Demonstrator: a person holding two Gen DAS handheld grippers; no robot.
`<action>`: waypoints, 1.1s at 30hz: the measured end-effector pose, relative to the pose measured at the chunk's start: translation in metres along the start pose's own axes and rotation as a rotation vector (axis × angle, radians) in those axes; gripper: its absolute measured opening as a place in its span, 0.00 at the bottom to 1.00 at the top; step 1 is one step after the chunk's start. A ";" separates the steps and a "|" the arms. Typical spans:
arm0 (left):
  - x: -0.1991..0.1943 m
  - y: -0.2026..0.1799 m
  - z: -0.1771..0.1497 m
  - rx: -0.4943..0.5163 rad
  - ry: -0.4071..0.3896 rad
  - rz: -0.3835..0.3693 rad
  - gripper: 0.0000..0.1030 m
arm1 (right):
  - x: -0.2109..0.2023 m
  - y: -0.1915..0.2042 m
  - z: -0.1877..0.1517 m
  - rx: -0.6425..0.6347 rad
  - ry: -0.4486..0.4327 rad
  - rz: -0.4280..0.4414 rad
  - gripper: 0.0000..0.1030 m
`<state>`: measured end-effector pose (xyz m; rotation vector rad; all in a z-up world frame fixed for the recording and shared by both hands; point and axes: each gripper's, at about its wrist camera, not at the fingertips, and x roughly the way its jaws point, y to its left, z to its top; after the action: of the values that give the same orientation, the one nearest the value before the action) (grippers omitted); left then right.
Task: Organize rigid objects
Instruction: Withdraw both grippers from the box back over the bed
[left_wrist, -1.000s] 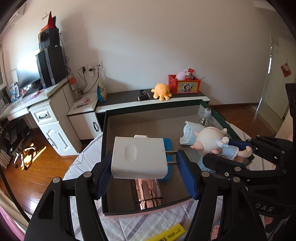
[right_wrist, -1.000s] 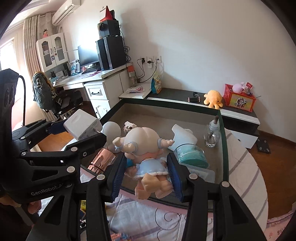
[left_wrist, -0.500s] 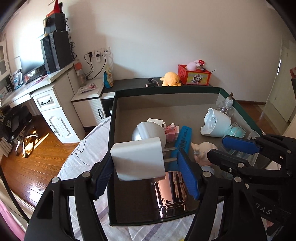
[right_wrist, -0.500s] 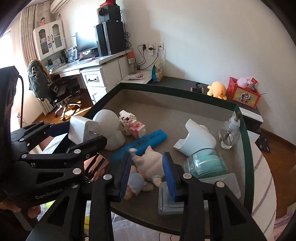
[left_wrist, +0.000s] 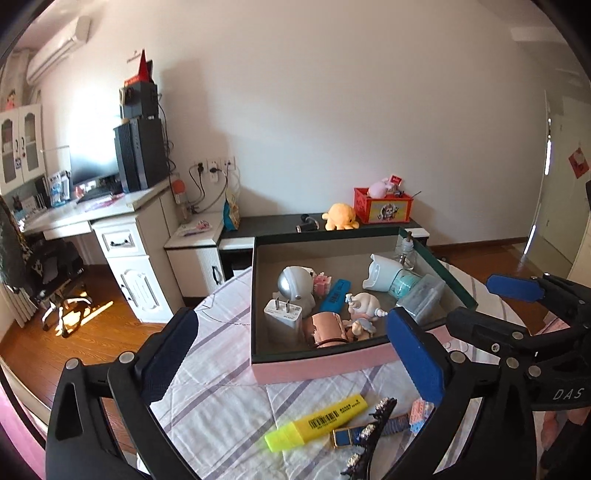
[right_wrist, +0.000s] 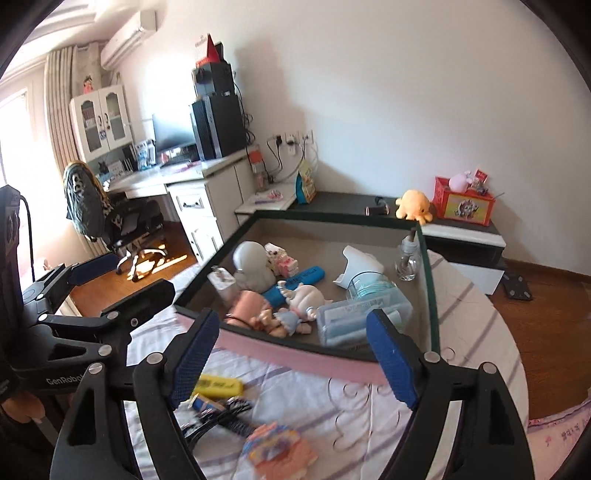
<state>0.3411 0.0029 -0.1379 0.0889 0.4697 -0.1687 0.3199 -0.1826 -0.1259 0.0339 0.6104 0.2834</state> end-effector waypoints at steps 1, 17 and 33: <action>-0.013 -0.002 -0.002 0.006 -0.015 0.015 1.00 | -0.012 0.005 -0.003 -0.001 -0.019 0.003 0.85; -0.175 -0.023 -0.040 -0.006 -0.142 0.098 1.00 | -0.175 0.072 -0.064 -0.045 -0.247 -0.119 1.00; -0.230 -0.037 -0.050 -0.002 -0.222 0.119 1.00 | -0.238 0.088 -0.084 -0.046 -0.323 -0.161 1.00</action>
<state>0.1101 0.0054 -0.0791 0.0948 0.2426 -0.0606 0.0634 -0.1673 -0.0514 -0.0141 0.2837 0.1310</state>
